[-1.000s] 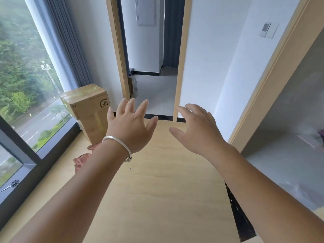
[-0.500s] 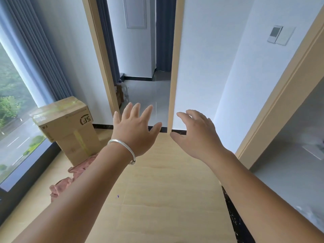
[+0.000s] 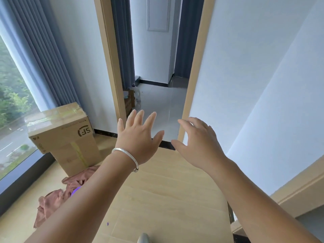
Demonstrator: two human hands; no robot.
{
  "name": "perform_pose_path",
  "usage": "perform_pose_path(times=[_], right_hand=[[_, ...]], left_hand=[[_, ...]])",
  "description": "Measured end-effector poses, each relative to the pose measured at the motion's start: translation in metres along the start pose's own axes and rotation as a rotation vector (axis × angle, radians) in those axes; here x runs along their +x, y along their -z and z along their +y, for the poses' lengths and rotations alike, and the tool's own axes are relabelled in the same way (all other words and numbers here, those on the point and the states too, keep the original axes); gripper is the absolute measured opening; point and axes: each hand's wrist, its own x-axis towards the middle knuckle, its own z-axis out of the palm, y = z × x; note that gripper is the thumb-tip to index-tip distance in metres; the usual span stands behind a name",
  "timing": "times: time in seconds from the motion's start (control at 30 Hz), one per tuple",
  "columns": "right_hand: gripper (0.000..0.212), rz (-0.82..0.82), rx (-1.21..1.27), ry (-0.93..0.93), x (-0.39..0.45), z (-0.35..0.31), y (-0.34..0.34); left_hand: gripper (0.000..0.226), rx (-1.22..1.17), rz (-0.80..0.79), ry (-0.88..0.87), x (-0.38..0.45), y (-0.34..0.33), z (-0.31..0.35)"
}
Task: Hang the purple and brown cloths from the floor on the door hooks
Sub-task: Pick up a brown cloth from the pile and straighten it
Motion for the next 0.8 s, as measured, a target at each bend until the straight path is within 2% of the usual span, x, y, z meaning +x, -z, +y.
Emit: perform_pose_path(times=[0.2, 0.47, 0.63, 0.8], right_hand=[[0.063, -0.013, -0.045, 0.070, 0.130, 0.010, -0.040], [0.064, -0.085, -0.104, 0.252, 0.329, -0.025, -0.096], [0.064, -0.137, -0.057, 0.369, 0.414, -0.060, -0.134], [0.062, -0.198, 0.001, 0.552, 0.478, -0.107, -0.187]], left_hand=[[0.062, -0.026, -0.003, 0.083, 0.108, -0.047, -0.046], [0.062, -0.074, 0.048, 0.270, 0.256, -0.087, -0.145], [0.059, -0.037, 0.086, 0.390, 0.302, -0.094, -0.210], [0.062, -0.027, 0.081, 0.590, 0.320, -0.103, -0.273]])
